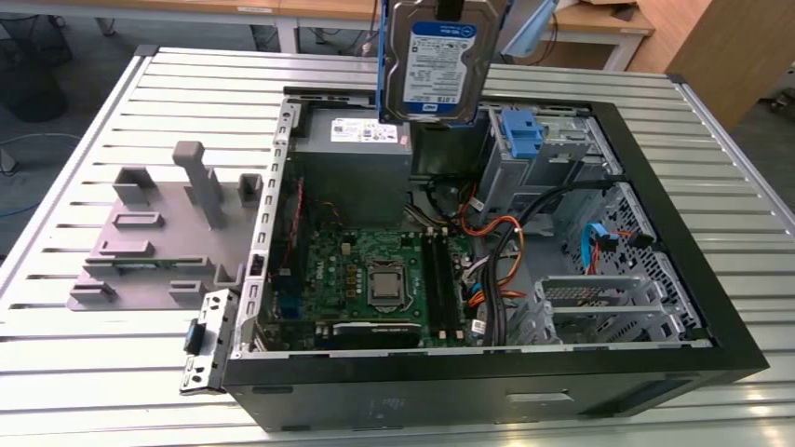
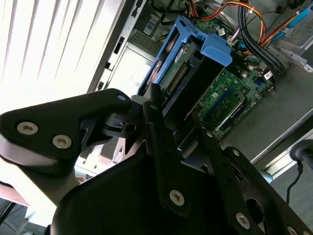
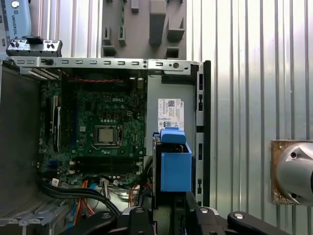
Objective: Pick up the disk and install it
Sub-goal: 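Pick up the disk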
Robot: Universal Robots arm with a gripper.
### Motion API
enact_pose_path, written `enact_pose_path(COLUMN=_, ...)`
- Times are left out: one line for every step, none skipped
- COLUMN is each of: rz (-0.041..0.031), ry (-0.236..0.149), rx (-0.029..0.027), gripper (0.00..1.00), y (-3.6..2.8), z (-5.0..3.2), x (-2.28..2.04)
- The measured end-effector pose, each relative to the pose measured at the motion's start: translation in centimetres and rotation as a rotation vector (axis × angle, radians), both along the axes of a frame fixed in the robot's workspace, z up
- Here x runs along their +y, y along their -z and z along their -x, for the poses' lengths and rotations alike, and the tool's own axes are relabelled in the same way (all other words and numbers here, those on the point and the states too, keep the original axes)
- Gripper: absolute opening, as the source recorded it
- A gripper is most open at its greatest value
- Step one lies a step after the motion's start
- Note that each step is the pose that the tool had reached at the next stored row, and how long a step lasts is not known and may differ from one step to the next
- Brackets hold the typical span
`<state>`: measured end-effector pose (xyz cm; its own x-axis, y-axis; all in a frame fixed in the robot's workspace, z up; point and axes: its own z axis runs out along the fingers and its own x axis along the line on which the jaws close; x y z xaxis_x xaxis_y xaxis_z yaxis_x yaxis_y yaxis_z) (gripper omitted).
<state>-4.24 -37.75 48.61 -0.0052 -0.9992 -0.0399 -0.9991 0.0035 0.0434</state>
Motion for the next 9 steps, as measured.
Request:
enact_pose_path(rz=0.0000, ry=0.000, rx=0.0000, gripper=0.35, y=0.00, z=0.00, x=-0.11)
enact_pose_path(rz=0.0000, ry=0.000, rx=-0.0001, gripper=0.35, y=0.01, z=0.00, x=-0.22)
enact_pose_path(rz=-0.0001, ry=0.000, rx=0.0000, gripper=0.35, y=0.01, z=0.00, x=-0.34)
enact_pose_path(rz=0.0000, ry=0.000, rx=0.0000, gripper=0.35, y=0.00, z=0.00, x=-0.44)
enact_pose_path(rz=0.0000, ry=0.000, rx=0.0000, gripper=0.35, y=0.01, z=0.00, x=-0.55)
enact_pose_path(rz=0.0000, ry=0.000, rx=0.0000, gripper=0.35, y=0.01, z=0.00, x=-0.66)
enact_pose_path(rz=0.0000, ry=0.000, rx=0.0000, gripper=0.35, y=0.01, z=0.00, x=-0.76)
enact_pose_path(rz=0.0000, ry=0.000, rx=0.0000, gripper=0.35, y=0.01, z=0.00, x=-0.87)
enact_pose_path(rz=0.0000, ry=0.000, rx=0.0000, gripper=0.35, y=0.01, z=0.00, x=-0.98)
